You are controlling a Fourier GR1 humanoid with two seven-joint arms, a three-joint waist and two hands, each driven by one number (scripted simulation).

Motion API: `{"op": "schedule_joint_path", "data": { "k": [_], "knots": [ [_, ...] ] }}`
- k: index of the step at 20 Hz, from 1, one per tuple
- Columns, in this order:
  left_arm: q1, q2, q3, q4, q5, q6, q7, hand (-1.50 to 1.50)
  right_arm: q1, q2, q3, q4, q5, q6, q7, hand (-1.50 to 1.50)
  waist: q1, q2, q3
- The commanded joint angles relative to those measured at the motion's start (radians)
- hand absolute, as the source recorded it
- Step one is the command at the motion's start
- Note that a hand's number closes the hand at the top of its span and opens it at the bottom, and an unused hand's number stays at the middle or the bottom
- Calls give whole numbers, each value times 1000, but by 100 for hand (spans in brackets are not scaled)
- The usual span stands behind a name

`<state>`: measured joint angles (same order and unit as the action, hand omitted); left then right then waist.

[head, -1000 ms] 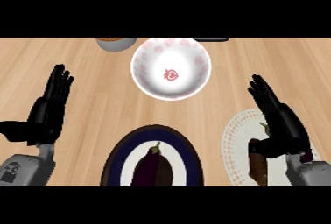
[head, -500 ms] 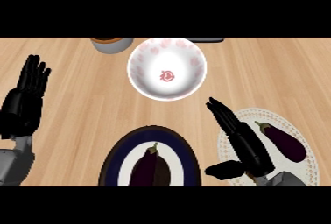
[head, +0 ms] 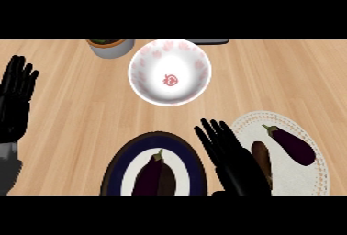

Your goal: Pick the sweet potato from the placemat and place it in the bowl

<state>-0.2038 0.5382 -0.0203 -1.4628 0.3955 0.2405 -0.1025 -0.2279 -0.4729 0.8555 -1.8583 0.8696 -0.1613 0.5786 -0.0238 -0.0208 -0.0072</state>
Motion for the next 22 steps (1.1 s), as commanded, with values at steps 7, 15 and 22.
{"op": "schedule_joint_path", "data": {
  "k": [7, 15, 22],
  "knots": [
    [-17, 6, 20, 27, -2, -15, -9, 0, -74, 61, 56, -209, -24, 687, 538, -150, 0, 11, -1],
    [-27, -6, 12, 9, -6, -17, 10, 0, -26, 136, 16, -211, -140, 943, 693, -150, 7, 16, 2],
    [-7, -29, 11, 17, -16, -30, -19, 0, -14, 93, -122, -215, -184, 1032, 648, -150, 13, 20, 4]
  ]
}}
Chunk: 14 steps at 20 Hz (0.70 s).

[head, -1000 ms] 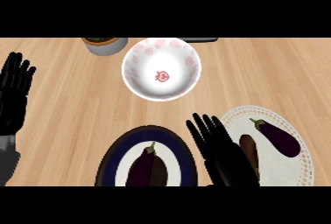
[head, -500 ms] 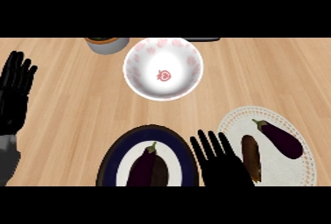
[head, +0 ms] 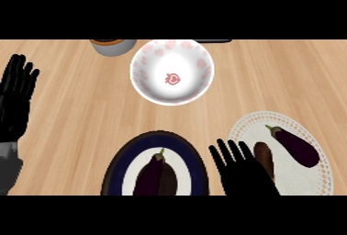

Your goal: Pick the sweet potato from the placemat and place it in the bowl

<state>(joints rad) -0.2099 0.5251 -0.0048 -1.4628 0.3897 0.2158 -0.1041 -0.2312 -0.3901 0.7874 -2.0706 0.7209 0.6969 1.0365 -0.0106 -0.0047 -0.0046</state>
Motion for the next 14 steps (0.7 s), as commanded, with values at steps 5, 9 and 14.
{"op": "schedule_joint_path", "data": {
  "k": [5, 9, 14],
  "knots": [
    [14, 0, -4, -51, -16, 2, 34, 0, 9, 93, -39, 68, 20, 183, 217, -150, 17, 1, 2],
    [32, -16, 29, -6, -7, -30, -20, 0, 58, 97, -107, 2, 14, 230, 200, -150, 7, 2, 3],
    [-26, -40, 16, 9, -36, -7, 15, 0, 59, 81, -155, 88, 97, 201, 106, -150, 7, 5, 4]
  ]
}}
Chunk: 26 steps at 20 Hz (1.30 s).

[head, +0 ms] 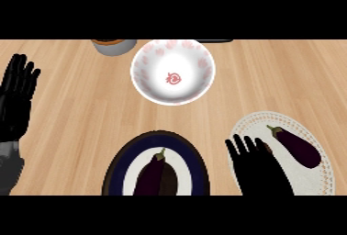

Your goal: Pick the sweet potato from the placemat and place it in the bowl

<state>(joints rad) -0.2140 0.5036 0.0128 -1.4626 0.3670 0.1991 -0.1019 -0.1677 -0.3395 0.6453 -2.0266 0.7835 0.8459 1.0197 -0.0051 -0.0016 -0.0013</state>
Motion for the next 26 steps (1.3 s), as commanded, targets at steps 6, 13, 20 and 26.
{"op": "schedule_joint_path", "data": {
  "k": [6, 13, 20, 26],
  "knots": [
    [2, -20, 36, -72, -33, 0, 64, 0, 44, -36, -73, 23, 98, 45, -42, -150, 4, 0, 2],
    [-67, -74, 55, 53, -93, -43, 20, 0, 29, -40, -126, 107, 141, -4, -220, -150, 2, 2, 1],
    [-18, -112, 64, -27, -134, -47, 51, 0, 85, -74, -142, 172, 220, -55, -294, -150, 5, 2, 2],
    [21, -111, 102, -96, -147, -67, 93, 0, 117, -53, -128, 245, 279, -105, -340, -150, 7, 1, 2]
  ]
}}
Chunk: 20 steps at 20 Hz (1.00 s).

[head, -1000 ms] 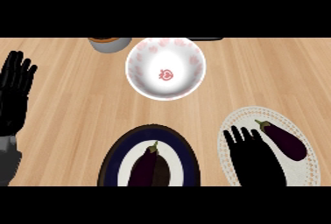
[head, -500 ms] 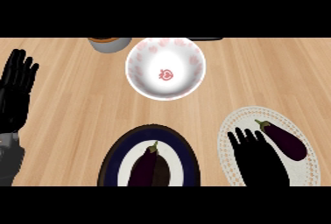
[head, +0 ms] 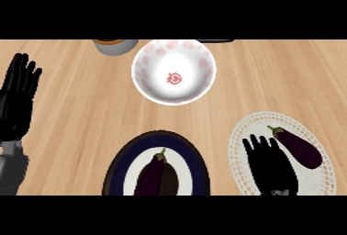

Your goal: Pick the sweet potato from the placemat and place it in the bowl

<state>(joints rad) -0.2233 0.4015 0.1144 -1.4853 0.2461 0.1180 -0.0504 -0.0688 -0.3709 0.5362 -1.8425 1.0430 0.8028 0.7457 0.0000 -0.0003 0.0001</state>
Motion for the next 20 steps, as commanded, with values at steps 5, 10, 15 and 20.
{"op": "schedule_joint_path", "data": {
  "k": [5, 10, 15, 20],
  "knots": [
    [-18, 2, 49, -21, -2, -40, 59, 0, 33, 14, -24, 141, 87, -132, -65, -150, 0, 0, 0],
    [-44, -58, 26, 66, -76, -19, -26, 0, 7, -12, -109, 196, 86, -128, -128, -150, -3, 1, 0],
    [-9, -69, 37, -12, -89, -28, 16, 0, 64, -41, -84, 86, 128, -87, -159, 150, -3, 0, 0],
    [-36, -80, 39, -15, -89, -30, 42, 0, -2, -52, -95, 189, 169, -226, -281, 150, -1, 0, 0]
  ]
}}
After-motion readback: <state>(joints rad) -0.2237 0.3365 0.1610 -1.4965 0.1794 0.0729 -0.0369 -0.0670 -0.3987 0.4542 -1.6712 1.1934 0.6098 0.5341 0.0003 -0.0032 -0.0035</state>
